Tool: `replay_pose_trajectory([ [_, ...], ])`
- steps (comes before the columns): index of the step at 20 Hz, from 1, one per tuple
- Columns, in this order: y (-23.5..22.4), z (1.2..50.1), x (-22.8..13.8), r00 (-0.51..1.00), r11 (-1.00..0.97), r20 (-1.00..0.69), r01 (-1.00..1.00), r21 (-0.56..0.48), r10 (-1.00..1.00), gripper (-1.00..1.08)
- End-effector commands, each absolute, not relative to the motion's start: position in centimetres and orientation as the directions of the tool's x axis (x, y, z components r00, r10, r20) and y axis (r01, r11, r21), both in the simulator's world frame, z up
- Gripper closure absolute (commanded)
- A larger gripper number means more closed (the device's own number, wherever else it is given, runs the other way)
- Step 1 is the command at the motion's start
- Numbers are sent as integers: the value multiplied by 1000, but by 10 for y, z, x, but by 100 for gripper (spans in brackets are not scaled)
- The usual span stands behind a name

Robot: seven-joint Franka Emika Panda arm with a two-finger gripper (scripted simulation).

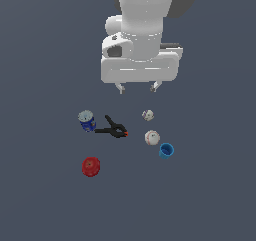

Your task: Pick up a designated object from a clutter of objects.

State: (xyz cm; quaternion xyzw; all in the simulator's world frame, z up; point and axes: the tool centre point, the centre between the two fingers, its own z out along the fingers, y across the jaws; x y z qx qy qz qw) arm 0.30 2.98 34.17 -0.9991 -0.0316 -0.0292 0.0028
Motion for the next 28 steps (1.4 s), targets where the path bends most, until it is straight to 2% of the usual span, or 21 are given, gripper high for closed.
replay_pose_trajectory([
  [1, 32, 343, 3, 996, -998, 62, 65, -3, 65, -92],
  [14, 18, 319, 6, 988, -990, 53, 142, 17, 143, -92],
  [28, -25, 235, 3, 906, -904, 8, 423, 57, 424, -92],
])
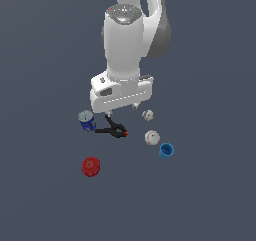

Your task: Pick up a designated object from a clutter of objects.

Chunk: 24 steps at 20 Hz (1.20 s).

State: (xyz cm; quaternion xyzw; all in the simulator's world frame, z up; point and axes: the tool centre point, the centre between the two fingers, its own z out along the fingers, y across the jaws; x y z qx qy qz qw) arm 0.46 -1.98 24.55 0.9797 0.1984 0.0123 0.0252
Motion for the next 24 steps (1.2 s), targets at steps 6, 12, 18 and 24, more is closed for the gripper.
replay_pose_trajectory([
  [6, -42, 196, -4, 832, -831, -13, 554, 57, 554, -92],
  [12, -57, 159, -15, 739, -738, -26, 674, 46, 673, -92],
  [18, -68, 123, -29, 627, -626, -28, 779, 29, 779, -92],
  [24, -74, 95, -44, 517, -517, -19, 856, 13, 856, -92],
])
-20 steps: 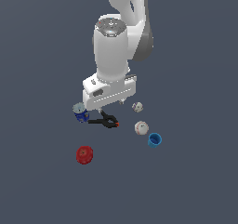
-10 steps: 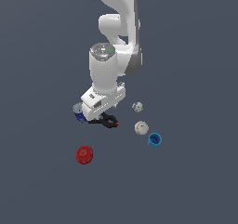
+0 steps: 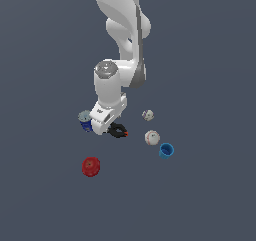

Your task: Pick up a designated object from a clutter of objects.

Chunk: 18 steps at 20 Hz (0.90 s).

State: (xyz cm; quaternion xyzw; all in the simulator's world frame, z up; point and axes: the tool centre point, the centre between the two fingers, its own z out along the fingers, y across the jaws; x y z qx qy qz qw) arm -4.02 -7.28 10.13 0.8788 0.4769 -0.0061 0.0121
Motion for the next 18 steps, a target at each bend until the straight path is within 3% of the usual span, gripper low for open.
replay_pose_trajectory([
  [1, -75, 91, -46, 502, -502, -17, 865, 11, 865, -92],
  [18, -77, 68, -58, 407, -407, -1, 913, 0, 913, -92],
])
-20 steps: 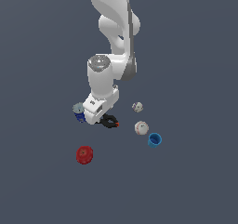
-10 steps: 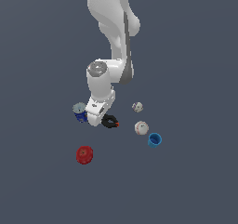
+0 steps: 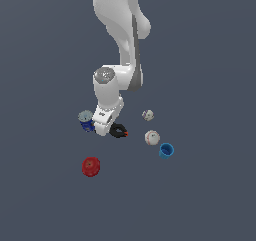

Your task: Pick up a designated object from a clutter of objects.

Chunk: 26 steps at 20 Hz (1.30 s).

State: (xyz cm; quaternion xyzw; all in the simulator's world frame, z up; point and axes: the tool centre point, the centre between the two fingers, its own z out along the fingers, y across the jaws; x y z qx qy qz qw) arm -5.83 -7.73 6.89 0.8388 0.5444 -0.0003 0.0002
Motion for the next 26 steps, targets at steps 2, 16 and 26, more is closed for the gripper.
replay_pose_trajectory([
  [2, -77, 64, -59, 407, -407, -1, 914, 0, 914, -92],
  [16, -77, 19, -59, 402, -402, -1, 915, 0, 915, -92],
  [26, -77, 19, -59, 403, -403, 0, 915, 0, 915, 108],
])
